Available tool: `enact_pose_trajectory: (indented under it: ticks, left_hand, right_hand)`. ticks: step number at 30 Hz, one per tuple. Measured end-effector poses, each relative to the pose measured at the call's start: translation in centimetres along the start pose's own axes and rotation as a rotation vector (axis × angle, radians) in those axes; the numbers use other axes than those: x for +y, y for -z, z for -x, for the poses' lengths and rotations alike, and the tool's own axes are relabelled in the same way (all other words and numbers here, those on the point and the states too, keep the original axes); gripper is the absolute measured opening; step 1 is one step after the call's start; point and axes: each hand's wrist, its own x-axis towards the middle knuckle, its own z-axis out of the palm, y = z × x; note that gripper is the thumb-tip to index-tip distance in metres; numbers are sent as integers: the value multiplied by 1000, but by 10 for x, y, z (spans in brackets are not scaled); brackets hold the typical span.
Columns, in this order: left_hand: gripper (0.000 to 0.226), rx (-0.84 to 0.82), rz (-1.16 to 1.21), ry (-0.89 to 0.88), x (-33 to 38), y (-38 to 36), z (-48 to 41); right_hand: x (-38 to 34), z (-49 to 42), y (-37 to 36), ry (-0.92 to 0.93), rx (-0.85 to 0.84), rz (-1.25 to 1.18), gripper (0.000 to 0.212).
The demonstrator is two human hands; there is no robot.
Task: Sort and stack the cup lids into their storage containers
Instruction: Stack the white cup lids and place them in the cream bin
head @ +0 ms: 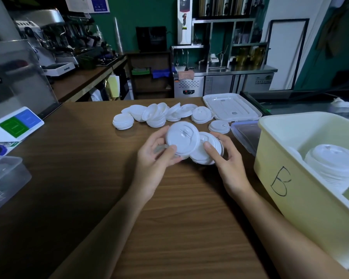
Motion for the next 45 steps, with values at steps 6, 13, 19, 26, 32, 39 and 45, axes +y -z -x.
enact_pose_trajectory:
  ticks: [6, 13, 19, 26, 32, 39, 45]
  left_hand:
    - [38, 30, -233, 19, -18, -8, 3]
    - [37, -8, -299, 16, -22, -11, 7]
    - [40, 6, -450, -32, -22, -10, 11]
    - [35, 4, -721, -254, -21, -1, 5]
    - [32, -138, -1077, -391, -32, 27, -10]
    - [28, -15, -1086, -379, -27, 28, -12]
    - [21, 72, -1014, -265, -25, 25, -13]
  right_hand:
    - [-3, 2, -3, -27, -68, -25, 40]
    - [-5, 3, -3, -13, -128, -16, 45]
    - [-4, 2, -1, -14, -129, -14, 47]
    - [0, 2, 2, 26, -99, 20, 39]
    - [4, -2, 4, 21, -12, 19, 35]
    - [3, -2, 3, 2, -7, 17, 35]
    - [3, -2, 3, 3, -17, 24, 35]
